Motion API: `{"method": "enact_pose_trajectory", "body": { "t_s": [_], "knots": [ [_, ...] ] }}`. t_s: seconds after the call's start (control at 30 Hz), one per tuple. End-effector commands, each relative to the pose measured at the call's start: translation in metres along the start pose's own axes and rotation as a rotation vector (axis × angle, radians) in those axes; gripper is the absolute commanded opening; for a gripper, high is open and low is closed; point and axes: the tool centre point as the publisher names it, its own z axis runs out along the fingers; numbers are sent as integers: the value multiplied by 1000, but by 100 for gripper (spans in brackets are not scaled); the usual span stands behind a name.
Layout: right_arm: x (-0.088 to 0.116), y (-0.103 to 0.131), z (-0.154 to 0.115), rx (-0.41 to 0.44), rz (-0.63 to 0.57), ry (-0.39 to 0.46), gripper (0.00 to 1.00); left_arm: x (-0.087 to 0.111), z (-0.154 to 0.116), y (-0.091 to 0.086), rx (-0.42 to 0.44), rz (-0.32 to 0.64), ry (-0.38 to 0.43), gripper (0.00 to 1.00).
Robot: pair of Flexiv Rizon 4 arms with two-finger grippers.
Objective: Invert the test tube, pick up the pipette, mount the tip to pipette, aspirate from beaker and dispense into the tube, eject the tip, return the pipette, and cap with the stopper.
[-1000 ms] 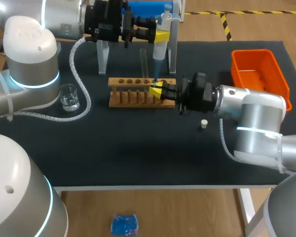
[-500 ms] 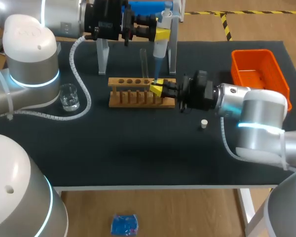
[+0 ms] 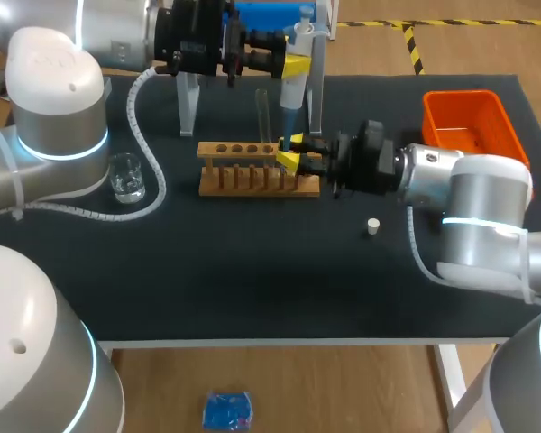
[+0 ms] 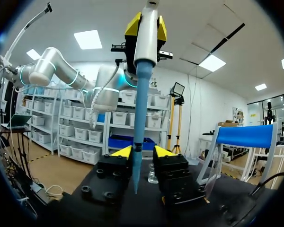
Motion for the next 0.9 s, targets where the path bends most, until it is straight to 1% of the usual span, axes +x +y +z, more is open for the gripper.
{"method": "enact_pose_trajectory", "body": {
  "t_s": [0.03,0.27,0.33,0.5,0.73,0.9],
  "knots": [
    [1,9,-6,17,-4,10,100,1,1,1,7,2,-2,0],
    [2,13,-15,77,-19,81,100,1,1,1,7,2,-2,0],
    [1,14,-20,110,-21,111,100,1,1,1,7,2,-2,0],
    [-1,13,-30,173,-28,145,100,1,1,1,7,2,-2,0],
    [-2,5,-44,236,-34,179,100,1,1,1,7,2,-2,0],
    [0,-6,-54,289,-41,207,100,1,1,1,7,2,-2,0]
  ]
}}
